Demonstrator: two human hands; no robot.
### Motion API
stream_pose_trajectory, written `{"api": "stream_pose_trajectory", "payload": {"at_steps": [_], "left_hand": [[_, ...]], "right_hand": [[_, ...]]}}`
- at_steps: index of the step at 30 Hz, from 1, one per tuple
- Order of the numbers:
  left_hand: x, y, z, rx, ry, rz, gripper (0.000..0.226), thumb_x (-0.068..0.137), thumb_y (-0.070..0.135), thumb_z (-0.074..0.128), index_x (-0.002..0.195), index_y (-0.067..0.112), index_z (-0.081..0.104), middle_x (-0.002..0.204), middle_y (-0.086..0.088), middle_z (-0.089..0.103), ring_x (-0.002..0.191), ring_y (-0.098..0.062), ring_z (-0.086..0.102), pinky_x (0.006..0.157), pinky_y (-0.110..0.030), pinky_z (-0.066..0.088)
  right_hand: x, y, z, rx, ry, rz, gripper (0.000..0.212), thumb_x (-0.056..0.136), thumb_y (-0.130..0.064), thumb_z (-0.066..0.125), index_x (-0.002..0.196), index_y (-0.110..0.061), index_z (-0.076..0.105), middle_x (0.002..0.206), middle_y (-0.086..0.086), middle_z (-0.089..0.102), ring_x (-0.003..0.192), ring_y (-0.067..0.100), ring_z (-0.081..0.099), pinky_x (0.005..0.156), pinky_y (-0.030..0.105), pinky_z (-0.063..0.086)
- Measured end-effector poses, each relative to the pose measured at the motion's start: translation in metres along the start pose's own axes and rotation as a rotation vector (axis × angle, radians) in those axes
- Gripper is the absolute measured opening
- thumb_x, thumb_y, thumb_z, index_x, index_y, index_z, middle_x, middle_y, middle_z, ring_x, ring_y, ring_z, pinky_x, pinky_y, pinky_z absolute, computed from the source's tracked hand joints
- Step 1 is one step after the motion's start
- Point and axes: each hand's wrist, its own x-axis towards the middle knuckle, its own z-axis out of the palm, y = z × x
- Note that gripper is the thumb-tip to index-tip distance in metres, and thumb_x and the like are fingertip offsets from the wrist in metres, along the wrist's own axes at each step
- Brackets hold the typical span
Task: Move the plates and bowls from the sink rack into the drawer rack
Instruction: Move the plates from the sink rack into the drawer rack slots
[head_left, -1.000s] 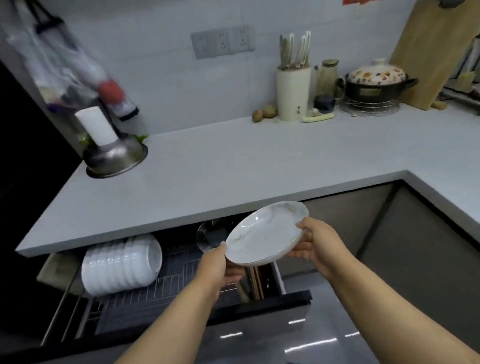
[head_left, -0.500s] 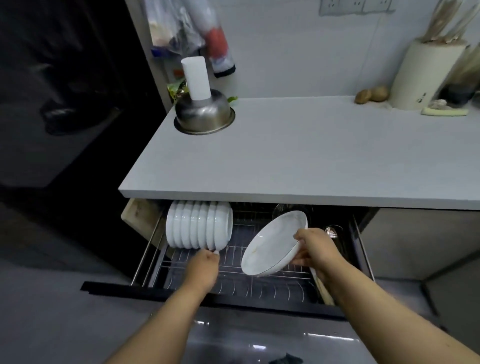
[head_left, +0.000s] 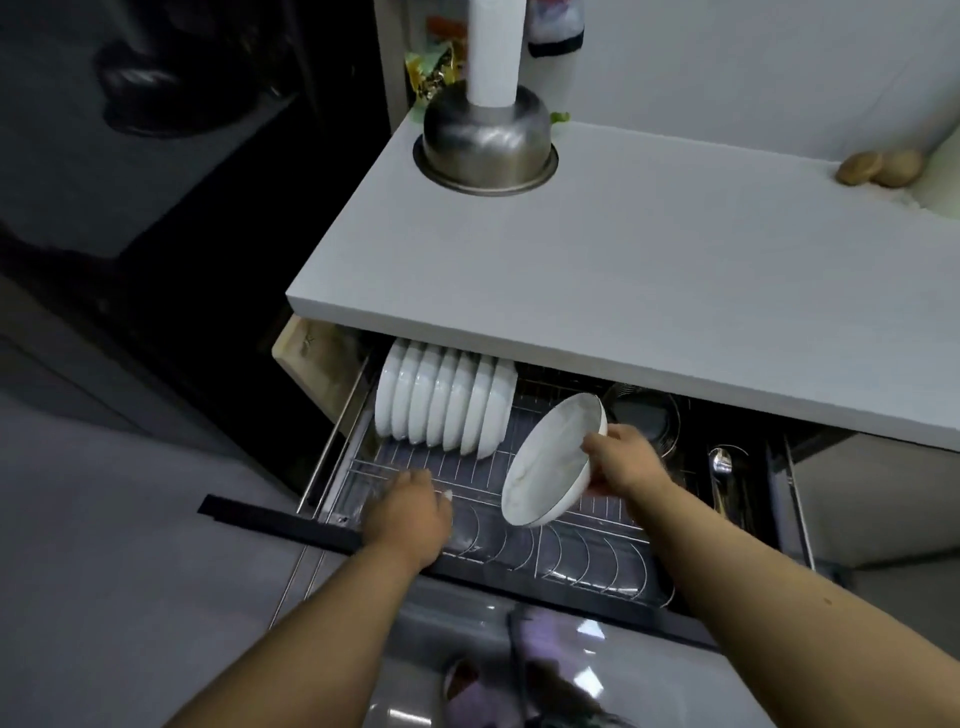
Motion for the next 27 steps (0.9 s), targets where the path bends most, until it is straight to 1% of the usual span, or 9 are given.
{"api": "stream_pose_trajectory", "payload": {"at_steps": [5,9,12,15,18,20,22,25,27], "left_hand": [[0.002,0.003,-0.003,-0.018,0.005,0.018,0.045,0.096,0.041,0.040,0.133,0.016,0.042,0.137,-0.004,0.047,0.124,-0.023,0.043,0.099,-0.037,0.037],[0.006,0.003,-0.007,-0.042,0.001,-0.025,0.050,0.095,0.042,0.040,0.138,0.016,0.036,0.140,-0.004,0.044,0.124,-0.023,0.043,0.096,-0.037,0.041],[0.006,0.003,-0.005,-0.014,0.015,-0.037,0.055,0.094,0.045,0.040,0.141,0.018,0.033,0.139,-0.005,0.047,0.125,-0.022,0.042,0.096,-0.035,0.040],[0.006,0.002,-0.004,-0.044,0.033,-0.051,0.057,0.092,0.045,0.042,0.142,0.018,0.032,0.138,-0.004,0.048,0.125,-0.021,0.042,0.095,-0.033,0.041],[0.006,0.001,-0.005,-0.051,0.048,-0.047,0.054,0.090,0.045,0.045,0.136,0.019,0.037,0.128,-0.002,0.053,0.116,-0.019,0.047,0.087,-0.031,0.043],[0.005,0.002,-0.005,-0.054,0.051,-0.048,0.054,0.090,0.045,0.045,0.136,0.019,0.038,0.125,-0.002,0.055,0.113,-0.019,0.049,0.085,-0.030,0.043],[0.005,0.002,-0.006,-0.053,0.048,-0.055,0.051,0.090,0.044,0.046,0.134,0.019,0.039,0.123,-0.002,0.057,0.111,-0.018,0.051,0.083,-0.030,0.044],[0.006,0.002,-0.006,-0.055,0.036,-0.057,0.050,0.089,0.043,0.046,0.132,0.019,0.040,0.123,-0.002,0.057,0.111,-0.019,0.051,0.084,-0.030,0.045],[0.007,0.002,-0.006,-0.063,0.029,-0.063,0.047,0.089,0.043,0.046,0.130,0.019,0.041,0.123,-0.002,0.057,0.110,-0.020,0.052,0.085,-0.031,0.046]], "right_hand": [[0.041,-0.009,0.015,-0.097,0.013,-0.002,0.021,0.082,-0.009,0.051,0.100,0.002,0.057,0.092,0.022,0.062,0.084,0.039,0.065,0.065,0.052,0.059],[0.074,-0.014,0.025,-0.173,-0.015,-0.013,0.021,0.086,-0.010,0.051,0.105,-0.001,0.054,0.094,0.020,0.060,0.070,0.030,0.060,0.044,0.029,0.052],[0.094,-0.018,0.032,-0.221,-0.005,-0.002,0.036,0.084,-0.015,0.055,0.118,-0.005,0.047,0.105,0.015,0.059,0.088,0.035,0.063,0.058,0.042,0.058],[0.115,-0.017,0.037,-0.302,0.002,-0.015,0.053,0.074,-0.024,0.058,0.123,-0.006,0.048,0.108,0.014,0.063,0.085,0.036,0.067,0.065,0.050,0.059],[0.122,-0.023,0.045,-0.391,0.017,-0.034,0.036,0.078,-0.024,0.057,0.109,-0.005,0.059,0.091,0.017,0.068,0.077,0.034,0.067,0.076,0.046,0.058],[0.121,-0.027,0.049,-0.456,0.005,-0.028,0.027,0.084,-0.025,0.055,0.094,-0.001,0.063,0.081,0.017,0.065,0.074,0.031,0.063,0.071,0.035,0.053],[0.126,-0.029,0.054,-0.479,-0.016,-0.030,0.027,0.086,-0.027,0.055,0.098,-0.004,0.063,0.084,0.016,0.063,0.078,0.030,0.060,0.068,0.030,0.045],[0.138,-0.026,0.063,-0.448,-0.047,-0.064,0.035,0.086,-0.032,0.060,0.110,-0.007,0.061,0.100,0.018,0.066,0.096,0.036,0.063,0.086,0.040,0.052],[0.141,-0.027,0.069,-0.497,-0.065,-0.058,0.042,0.087,-0.038,0.061,0.113,-0.004,0.061,0.107,0.020,0.067,0.102,0.037,0.063,0.091,0.041,0.051]]}}
